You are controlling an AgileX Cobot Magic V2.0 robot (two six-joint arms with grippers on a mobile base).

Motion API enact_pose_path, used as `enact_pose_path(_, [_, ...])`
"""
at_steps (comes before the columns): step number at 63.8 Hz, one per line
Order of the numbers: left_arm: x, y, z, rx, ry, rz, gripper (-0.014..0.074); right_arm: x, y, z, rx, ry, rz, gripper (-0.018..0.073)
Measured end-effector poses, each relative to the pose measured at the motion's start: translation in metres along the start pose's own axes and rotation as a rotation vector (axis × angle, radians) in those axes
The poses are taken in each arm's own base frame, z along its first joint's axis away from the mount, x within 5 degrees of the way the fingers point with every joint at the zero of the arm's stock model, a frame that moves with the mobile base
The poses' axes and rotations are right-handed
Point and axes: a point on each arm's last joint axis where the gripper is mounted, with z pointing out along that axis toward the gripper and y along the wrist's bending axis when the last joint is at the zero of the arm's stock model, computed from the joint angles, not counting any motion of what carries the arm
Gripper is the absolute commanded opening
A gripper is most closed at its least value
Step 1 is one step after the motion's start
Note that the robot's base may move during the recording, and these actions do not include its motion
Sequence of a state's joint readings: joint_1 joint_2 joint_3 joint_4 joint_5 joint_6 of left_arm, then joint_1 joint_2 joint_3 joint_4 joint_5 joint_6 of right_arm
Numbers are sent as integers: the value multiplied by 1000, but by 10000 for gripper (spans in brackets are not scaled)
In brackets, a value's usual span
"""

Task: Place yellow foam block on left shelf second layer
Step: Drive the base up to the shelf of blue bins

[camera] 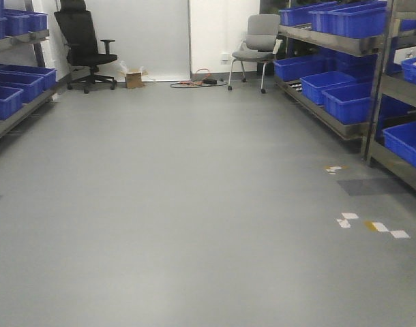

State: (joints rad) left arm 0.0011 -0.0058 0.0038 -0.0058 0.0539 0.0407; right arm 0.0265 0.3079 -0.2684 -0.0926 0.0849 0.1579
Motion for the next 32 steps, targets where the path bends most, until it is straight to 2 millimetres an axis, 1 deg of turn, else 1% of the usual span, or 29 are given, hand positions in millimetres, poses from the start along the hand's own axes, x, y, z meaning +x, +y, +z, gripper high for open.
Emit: enact_pose_path(32, [0,0,0,0,0,0,124,0,0,0,0,0,0,463])
